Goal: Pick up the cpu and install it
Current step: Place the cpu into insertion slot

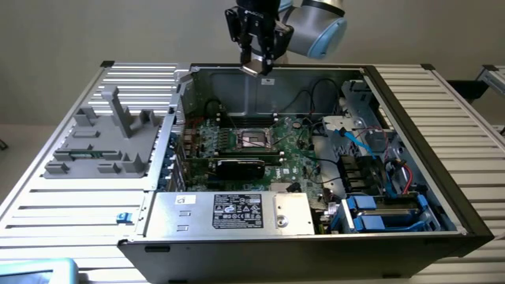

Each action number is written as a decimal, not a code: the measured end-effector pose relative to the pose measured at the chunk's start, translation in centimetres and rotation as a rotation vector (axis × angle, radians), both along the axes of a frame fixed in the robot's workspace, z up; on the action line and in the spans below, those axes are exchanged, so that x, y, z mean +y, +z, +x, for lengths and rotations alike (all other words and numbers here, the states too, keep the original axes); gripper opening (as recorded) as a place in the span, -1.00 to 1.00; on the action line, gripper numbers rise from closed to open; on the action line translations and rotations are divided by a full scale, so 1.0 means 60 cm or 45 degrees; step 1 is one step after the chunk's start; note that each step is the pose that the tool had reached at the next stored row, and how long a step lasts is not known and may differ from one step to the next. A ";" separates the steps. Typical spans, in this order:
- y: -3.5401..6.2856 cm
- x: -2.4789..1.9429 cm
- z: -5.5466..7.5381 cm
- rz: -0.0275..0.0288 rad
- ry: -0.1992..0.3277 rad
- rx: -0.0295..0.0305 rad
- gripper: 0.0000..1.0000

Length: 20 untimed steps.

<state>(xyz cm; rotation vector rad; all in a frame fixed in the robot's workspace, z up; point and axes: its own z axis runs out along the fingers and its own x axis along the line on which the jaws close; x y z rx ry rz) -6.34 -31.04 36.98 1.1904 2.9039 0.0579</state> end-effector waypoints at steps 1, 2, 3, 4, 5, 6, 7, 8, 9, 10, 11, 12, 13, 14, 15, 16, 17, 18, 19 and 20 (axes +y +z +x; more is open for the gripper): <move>0.000 0.0000 0.000 0.0001 -0.021 0.0000 0.09; 0.000 0.0000 0.000 0.0001 -0.041 0.0000 0.09; -0.001 0.0000 0.000 0.0000 -0.061 0.0001 0.09; -0.001 0.0000 0.000 0.0000 -0.082 0.0000 0.09; -0.001 0.0000 0.000 0.0000 -0.102 0.0000 0.09; -0.001 0.0000 0.000 0.0000 -0.124 0.0000 0.09; -0.001 0.0000 0.000 0.0001 -0.144 0.0000 0.09; -0.002 0.0000 0.000 0.0001 -0.164 0.0000 0.09; -0.002 0.0000 0.000 0.0001 -0.184 0.0000 0.09; -0.002 0.0000 0.000 0.0001 -0.206 0.0000 0.09; -0.002 0.0000 0.000 0.0002 -0.226 -0.0001 0.09; -0.002 0.0000 0.000 0.0002 -0.246 -0.0001 0.09; -0.003 0.0000 0.000 0.0002 -0.267 -0.0001 0.09; -0.003 0.0000 0.000 0.0002 -0.288 0.0000 0.09; -0.003 0.0000 0.000 0.0001 -0.308 0.0000 0.09; -0.003 0.0000 0.000 0.0000 -0.328 0.0000 0.09; -0.003 0.0000 0.000 0.0000 -0.349 0.0000 0.09; -0.003 0.0000 0.000 0.0000 -0.369 0.0000 0.09; -0.004 0.0000 0.000 0.0001 -0.391 0.0000 0.09; -0.004 0.0000 0.000 0.0001 -0.411 -0.0001 0.09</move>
